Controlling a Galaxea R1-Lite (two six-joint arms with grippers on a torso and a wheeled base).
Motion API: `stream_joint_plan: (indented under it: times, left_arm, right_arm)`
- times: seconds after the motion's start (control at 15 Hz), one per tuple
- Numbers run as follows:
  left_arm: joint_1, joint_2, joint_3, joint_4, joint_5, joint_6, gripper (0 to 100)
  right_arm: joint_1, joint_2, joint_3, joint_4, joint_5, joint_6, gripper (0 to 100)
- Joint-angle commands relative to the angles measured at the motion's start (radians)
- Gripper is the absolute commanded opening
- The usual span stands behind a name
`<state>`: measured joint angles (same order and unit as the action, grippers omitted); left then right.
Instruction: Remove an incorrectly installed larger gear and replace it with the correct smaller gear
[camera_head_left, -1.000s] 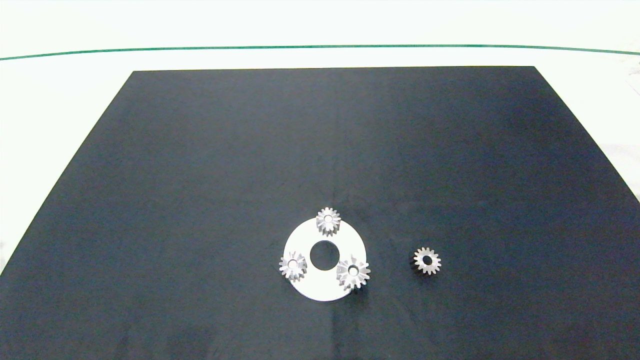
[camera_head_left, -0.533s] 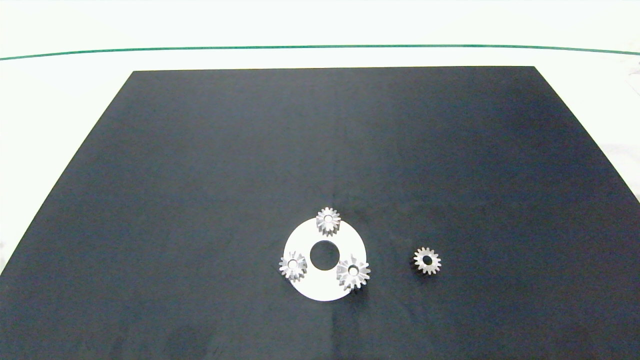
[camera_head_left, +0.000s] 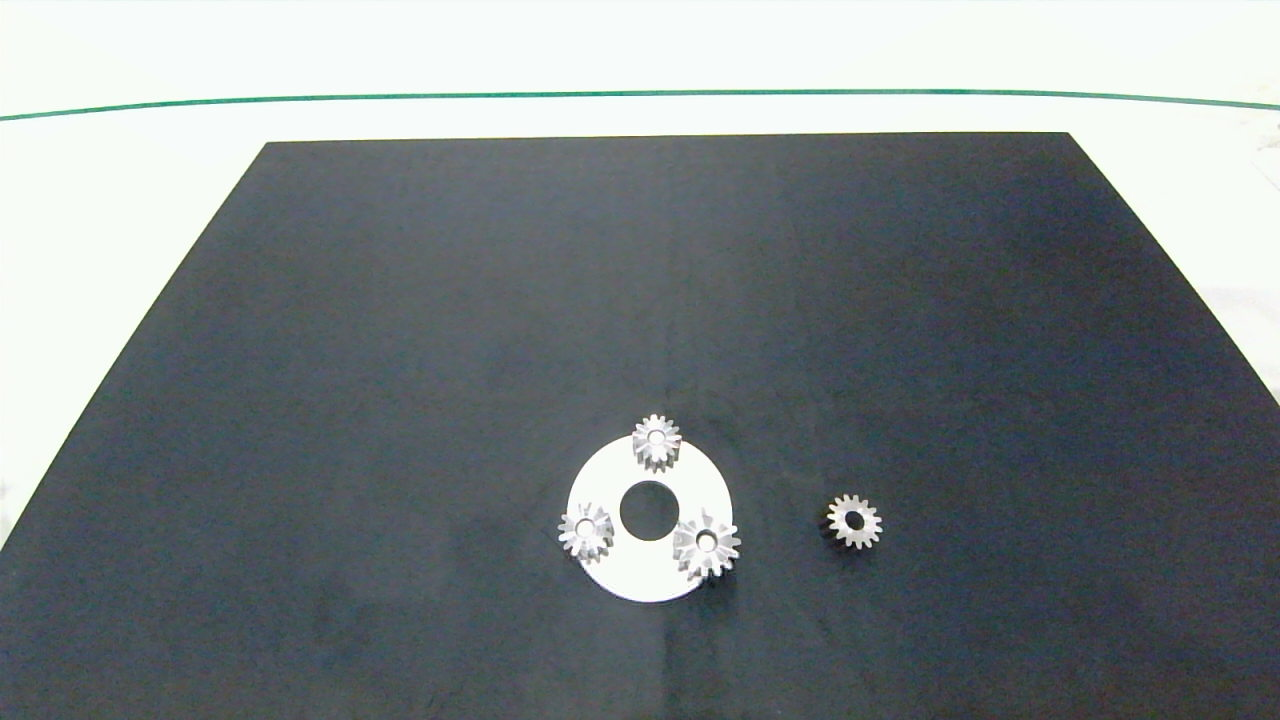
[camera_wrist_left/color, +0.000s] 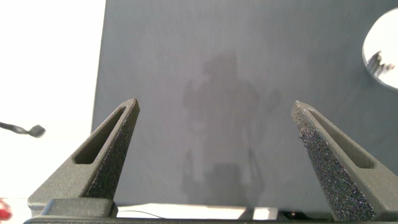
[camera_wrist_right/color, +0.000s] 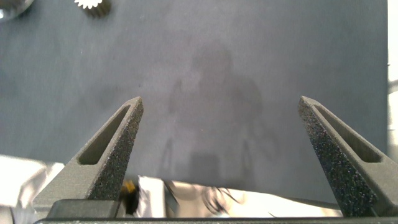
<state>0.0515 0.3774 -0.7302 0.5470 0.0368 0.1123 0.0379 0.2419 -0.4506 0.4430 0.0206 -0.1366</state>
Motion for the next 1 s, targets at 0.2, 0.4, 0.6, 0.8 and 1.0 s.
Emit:
stream_joint_plan:
  times: [0.2,0.4,0.6,0.8,1.0]
  left_arm:
    - [0.045,0.571,-0.676,0.518,0.0,0.017,100]
    - [0.042,0.62,-0.704,0.542,0.0,0.006,100]
    - [0.044,0.612,-0.706,0.542,0.0,0.007,100]
    - [0.041,0.587,-0.707,0.542,0.002,0.012,100]
    - [0.033,0.569,-0.709,0.544,0.0,0.015,100]
  right_arm:
    - [0.037,0.395,-0.289,0.1,0.007,-0.196,100]
    - [0.231,0.634,-0.465,0.112,0.01,-0.213,100]
    - [0.459,0.838,-0.602,0.114,0.007,-0.213,100]
    - [0.657,1.06,-0.735,0.114,-0.028,-0.209,100]
    - [0.767,1.223,-0.804,0.114,-0.044,-0.163,100]
